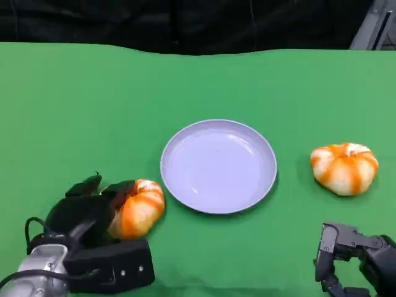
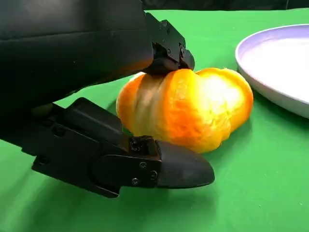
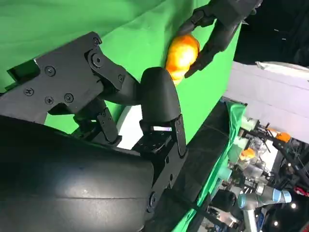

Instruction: Grasp the bread from the table and place it into the plate.

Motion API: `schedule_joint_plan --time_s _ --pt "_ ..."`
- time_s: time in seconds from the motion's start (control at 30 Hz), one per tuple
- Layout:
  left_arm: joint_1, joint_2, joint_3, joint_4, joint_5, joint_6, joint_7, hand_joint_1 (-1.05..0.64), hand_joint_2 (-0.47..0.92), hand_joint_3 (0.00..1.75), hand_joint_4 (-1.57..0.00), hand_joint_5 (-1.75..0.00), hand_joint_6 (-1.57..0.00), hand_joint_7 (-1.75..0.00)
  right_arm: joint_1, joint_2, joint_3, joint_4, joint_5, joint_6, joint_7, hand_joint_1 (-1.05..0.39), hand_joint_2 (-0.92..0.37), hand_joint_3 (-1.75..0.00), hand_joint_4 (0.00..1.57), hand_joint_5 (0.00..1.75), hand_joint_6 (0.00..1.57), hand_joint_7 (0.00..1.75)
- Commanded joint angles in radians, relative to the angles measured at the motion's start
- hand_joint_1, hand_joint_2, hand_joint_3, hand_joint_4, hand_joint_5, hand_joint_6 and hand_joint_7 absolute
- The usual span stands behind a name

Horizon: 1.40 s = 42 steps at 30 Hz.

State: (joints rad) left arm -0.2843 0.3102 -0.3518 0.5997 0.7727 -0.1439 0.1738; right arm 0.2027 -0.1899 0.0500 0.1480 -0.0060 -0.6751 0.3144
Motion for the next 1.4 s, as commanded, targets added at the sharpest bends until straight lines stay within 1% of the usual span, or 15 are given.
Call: schedule_joint_plan --time_s 0.03,0.17,0.27,0.3,0.37,0.4,0.43,0.47,0.5,0.53,0.63,0.97,1.27,1.3,1.4 --pt "-0.019 0.003 -0.003 0.081 -0.037 -0.027 0.047 -0.76 0.92 0.31 -0.14 -0.05 -0.3 -0.03 0.012 -0.01 -0.001 -0.018 0.004 -0.006 -0.005 -0.21 -0.57 -1.17 0.82 1.75 0.71 1.65" --pt "-0.022 -0.013 0.002 0.12 -0.047 -0.027 0.128 -0.5 0.92 0.2 -0.33 -0.07 -0.47 -0.04 0.019 -0.012 -0.002 -0.033 -0.009 0.001 -0.011 -0.23 -0.56 -1.18 0.81 1.75 0.71 1.65" --pt "-0.029 -0.025 0.012 0.155 -0.069 -0.065 0.197 -0.22 0.92 0.27 -0.62 -0.08 -0.73 -0.06 0.022 -0.011 -0.001 -0.037 -0.003 0.005 -0.008 -0.22 -0.56 -1.19 0.81 1.75 0.71 1.65" --pt "-0.032 -0.025 0.016 0.17 -0.079 -0.094 0.23 -0.15 0.92 0.27 -0.85 -0.2 -0.9 -0.09 0.023 -0.011 -0.001 -0.039 -0.003 0.009 -0.009 -0.22 -0.56 -1.19 0.81 1.75 0.71 1.65" --pt "-0.038 -0.026 0.023 0.2 -0.096 -0.153 0.289 -0.11 0.92 0.27 -0.88 -0.63 -1.08 -0.05 0.024 -0.011 -0.001 -0.042 -0.004 0.012 -0.009 -0.22 -0.56 -1.19 0.81 1.75 0.71 1.65" --pt "-0.039 -0.027 0.026 0.212 -0.103 -0.18 0.32 -0.09 0.92 0.33 -0.83 -1.01 -1.18 -0.1 0.023 -0.011 0.0 -0.042 -0.001 0.012 -0.007 -0.22 -0.56 -1.19 0.81 1.75 0.71 1.65" --pt "-0.042 -0.028 0.027 0.224 -0.107 -0.2 0.342 -0.07 0.92 0.38 -0.75 -1.39 -1.13 -0.43 0.023 -0.011 0.0 -0.042 0.001 0.012 -0.005 -0.22 -0.56 -1.19 0.81 1.75 0.7 1.65" --pt "-0.039 -0.027 0.034 0.214 -0.117 -0.214 0.357 -0.06 0.92 0.4 -0.72 -1.52 -1.03 -0.7 0.024 -0.011 0.0 -0.042 0.0 0.012 -0.006 -0.22 -0.56 -1.19 0.81 1.75 0.7 1.65" --pt "-0.035 -0.026 0.041 0.2 -0.125 -0.218 0.362 -0.06 0.9 0.48 -0.67 -1.65 -0.83 -1.18 0.024 -0.011 0.0 -0.042 -0.003 0.01 -0.008 -0.22 -0.56 -1.19 0.81 1.75 0.7 1.65" --pt "-0.033 -0.025 0.046 0.19 -0.13 -0.221 0.364 -0.05 0.89 0.52 -0.65 -1.7 -0.75 -1.38 0.024 -0.011 0.0 -0.042 -0.006 0.009 -0.009 -0.22 -0.56 -1.19 0.81 1.75 0.7 1.65" --pt "-0.02 -0.002 0.064 0.106 -0.129 -0.22 0.369 -0.06 0.86 0.56 -0.61 -1.74 -0.62 -1.58 0.025 -0.01 -0.001 -0.044 -0.01 0.009 -0.013 -0.2 -0.56 -1.2 0.81 1.75 0.7 1.66" --pt "-0.021 0.006 0.134 -0.213 -0.119 -0.096 0.33 -0.04 0.71 0.78 -0.67 -1.75 -0.67 -1.54 0.021 -0.018 -0.003 -0.03 -0.002 0.01 -0.007 -0.18 -0.56 -1.22 0.81 1.75 0.7 1.66" --pt "-0.199 -0.126 0.034 -0.096 -0.102 -0.038 0.253 -0.09 0.76 0.66 -0.66 -1.75 -0.67 -1.53 0.029 -0.016 -0.001 -0.039 0.003 0.01 -0.007 -0.17 -0.55 -1.22 0.81 1.75 0.7 1.66" --pt "-0.225 -0.144 0.022 -0.064 -0.103 -0.036 0.243 -0.08 0.77 0.62 -0.67 -1.72 -0.72 -1.41 0.032 -0.016 0.0 -0.044 0.004 0.015 -0.008 -0.18 -0.55 -1.21 0.81 1.75 0.7 1.66" --pt "-0.291 -0.179 -0.008 0.03 -0.107 -0.046 0.212 -0.08 0.78 0.56 -0.67 -1.71 -0.74 -1.35 0.035 -0.015 0.0 -0.049 0.0 0.012 -0.011 -0.19 -0.55 -1.21 0.81 1.75 0.7 1.66"
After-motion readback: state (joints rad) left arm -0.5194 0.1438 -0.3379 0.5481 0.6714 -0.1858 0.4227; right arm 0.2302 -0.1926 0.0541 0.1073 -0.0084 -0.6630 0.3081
